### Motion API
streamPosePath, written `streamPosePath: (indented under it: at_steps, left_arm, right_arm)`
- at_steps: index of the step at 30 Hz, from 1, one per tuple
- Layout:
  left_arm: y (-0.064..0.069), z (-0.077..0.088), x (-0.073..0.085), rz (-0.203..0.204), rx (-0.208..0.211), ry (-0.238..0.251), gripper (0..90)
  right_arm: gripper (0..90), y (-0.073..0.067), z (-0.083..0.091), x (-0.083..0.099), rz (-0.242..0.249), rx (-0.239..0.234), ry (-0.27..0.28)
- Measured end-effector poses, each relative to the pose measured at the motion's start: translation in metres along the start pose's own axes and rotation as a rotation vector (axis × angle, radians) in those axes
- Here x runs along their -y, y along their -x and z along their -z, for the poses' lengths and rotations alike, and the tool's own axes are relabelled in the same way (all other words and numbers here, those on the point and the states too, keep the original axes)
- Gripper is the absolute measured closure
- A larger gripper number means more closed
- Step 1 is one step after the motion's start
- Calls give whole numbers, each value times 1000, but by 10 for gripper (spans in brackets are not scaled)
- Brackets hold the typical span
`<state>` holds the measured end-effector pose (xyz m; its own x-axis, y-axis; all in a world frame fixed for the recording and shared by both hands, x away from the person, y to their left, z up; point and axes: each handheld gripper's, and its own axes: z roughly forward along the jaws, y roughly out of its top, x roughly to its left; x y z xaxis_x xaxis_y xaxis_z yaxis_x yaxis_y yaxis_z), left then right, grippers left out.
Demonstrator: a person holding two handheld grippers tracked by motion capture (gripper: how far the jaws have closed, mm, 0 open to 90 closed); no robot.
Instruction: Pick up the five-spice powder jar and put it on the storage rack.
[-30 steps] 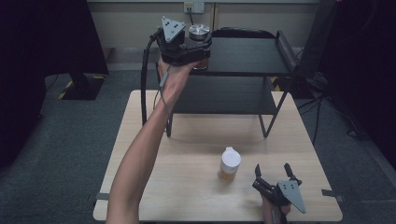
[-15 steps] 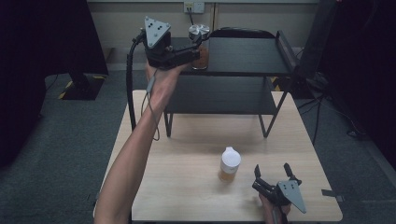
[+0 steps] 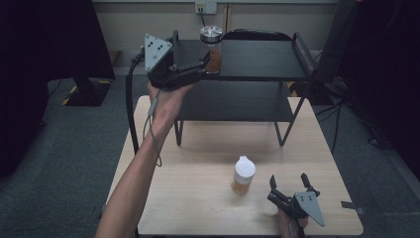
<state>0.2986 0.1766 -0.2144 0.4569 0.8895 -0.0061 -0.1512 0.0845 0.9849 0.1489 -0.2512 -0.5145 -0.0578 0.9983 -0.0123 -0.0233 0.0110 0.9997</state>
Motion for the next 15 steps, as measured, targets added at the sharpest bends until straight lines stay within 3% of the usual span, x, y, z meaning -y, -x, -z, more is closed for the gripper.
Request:
streamPosePath:
  at_steps: [5,9,15]
  left_arm:
    - [10,31,20,-8,-14,46,1]
    - [19,54,37,-55,-29,64,1]
    - [19,80,53,-22,7,67,0]
  right_arm:
    - [0,0,0,0,0,0,0]
    - [0,0,0,0,0,1,0]
    - [0,0,0,0,0,1,0]
